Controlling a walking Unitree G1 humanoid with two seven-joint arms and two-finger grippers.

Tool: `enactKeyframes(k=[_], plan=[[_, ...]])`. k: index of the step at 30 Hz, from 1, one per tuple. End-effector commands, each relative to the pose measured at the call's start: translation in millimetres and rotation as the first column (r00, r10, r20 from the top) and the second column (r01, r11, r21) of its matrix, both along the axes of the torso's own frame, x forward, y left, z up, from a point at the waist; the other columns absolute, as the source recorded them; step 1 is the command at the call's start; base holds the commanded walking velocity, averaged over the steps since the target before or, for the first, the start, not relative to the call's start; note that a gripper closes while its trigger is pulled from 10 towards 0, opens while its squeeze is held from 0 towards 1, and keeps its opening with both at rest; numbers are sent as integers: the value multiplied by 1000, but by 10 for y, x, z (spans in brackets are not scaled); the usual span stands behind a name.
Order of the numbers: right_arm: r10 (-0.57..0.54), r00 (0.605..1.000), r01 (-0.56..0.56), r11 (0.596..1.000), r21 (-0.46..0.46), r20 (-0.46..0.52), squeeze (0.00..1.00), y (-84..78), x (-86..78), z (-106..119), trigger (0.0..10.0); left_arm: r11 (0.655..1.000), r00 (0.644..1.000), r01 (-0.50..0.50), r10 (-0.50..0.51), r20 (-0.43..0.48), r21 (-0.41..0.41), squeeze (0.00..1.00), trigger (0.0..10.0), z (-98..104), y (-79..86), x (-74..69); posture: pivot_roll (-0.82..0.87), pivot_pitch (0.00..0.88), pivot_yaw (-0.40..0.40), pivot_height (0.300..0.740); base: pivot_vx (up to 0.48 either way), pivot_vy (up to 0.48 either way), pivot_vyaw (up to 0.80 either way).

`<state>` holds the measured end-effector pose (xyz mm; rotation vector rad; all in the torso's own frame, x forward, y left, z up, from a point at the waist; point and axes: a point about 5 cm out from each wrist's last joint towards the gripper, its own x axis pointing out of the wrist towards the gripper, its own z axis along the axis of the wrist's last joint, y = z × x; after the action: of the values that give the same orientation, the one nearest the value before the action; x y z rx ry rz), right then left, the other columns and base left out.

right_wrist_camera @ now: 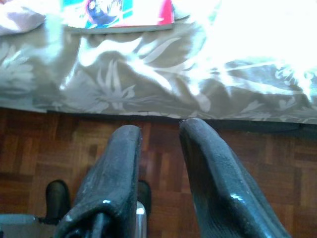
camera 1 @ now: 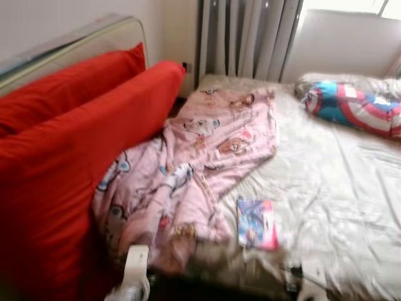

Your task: Clean up the room

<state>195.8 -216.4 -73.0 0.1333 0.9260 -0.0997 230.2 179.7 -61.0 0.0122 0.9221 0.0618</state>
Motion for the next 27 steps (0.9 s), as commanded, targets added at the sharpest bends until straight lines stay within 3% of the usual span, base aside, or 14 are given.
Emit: enactKeyframes(k=[1,8,18,27], plan=[[-19,1000,19,1000,-12,-4,0,-67,-24,2,10000,1000,1000,5,-5,-1,-8,0,10000,-5,-55,2,49,9,-17,740,274,0,0],[-15,1000,15,1000,-13,-3,0,-66,-21,3,10000,1000,1000,3,-3,1,-8,0,10000,-4,-54,2,51,10,-16,740,265,0,0],[-14,1000,14,1000,-18,26,0,-65,-4,17,10000,1000,999,-5,6,51,-13,0,10000,24,-52,37,51,10,-15,740,0,0,0],[-42,980,54,997,-56,192,0,-90,82,112,10000,997,984,-76,79,163,-24,0,10000,87,-22,95,51,12,-8,740,0,0,0]])
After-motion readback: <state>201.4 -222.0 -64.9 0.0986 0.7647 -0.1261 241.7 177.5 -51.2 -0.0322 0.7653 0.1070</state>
